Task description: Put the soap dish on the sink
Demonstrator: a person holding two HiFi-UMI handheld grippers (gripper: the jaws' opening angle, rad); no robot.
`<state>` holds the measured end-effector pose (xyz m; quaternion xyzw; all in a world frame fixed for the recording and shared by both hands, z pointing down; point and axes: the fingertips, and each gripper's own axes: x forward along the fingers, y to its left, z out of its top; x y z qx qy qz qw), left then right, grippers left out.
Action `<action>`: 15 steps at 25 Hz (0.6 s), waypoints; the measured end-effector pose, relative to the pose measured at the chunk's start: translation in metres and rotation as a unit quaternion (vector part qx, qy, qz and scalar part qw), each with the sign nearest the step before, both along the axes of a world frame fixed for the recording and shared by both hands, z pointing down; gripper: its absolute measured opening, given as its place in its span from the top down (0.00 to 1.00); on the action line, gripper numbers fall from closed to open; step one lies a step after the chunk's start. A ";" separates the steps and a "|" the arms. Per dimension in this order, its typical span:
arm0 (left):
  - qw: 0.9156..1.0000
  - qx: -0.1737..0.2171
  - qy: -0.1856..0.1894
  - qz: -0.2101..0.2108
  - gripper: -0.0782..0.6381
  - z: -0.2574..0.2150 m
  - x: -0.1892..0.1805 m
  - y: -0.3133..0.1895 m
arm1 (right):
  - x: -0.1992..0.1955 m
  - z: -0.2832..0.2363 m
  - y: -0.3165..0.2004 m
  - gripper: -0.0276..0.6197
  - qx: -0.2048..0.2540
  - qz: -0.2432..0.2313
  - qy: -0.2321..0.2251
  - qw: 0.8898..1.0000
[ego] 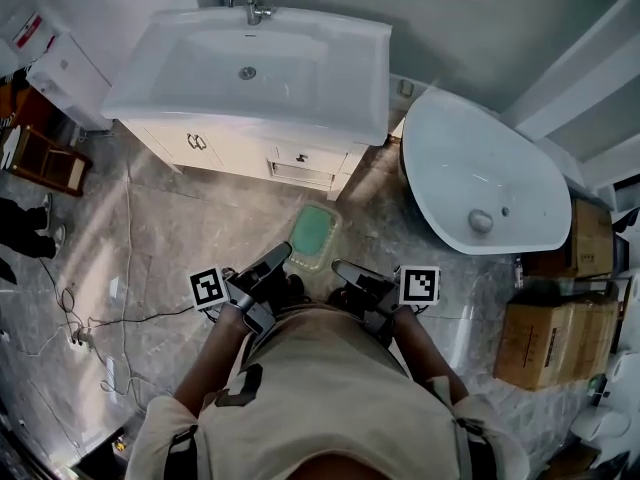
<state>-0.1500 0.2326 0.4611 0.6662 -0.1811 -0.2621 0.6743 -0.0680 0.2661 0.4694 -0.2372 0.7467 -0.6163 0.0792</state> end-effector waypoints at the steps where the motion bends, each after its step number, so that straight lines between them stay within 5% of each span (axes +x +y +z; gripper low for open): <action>1: 1.000 0.001 0.000 0.000 0.77 0.000 -0.004 -0.002 | -0.004 0.001 -0.003 0.94 0.001 0.000 0.003 1.000; 15: 1.000 0.004 0.005 0.010 0.77 0.007 -0.030 -0.023 | -0.019 0.009 -0.015 0.94 -0.021 0.031 0.015 0.999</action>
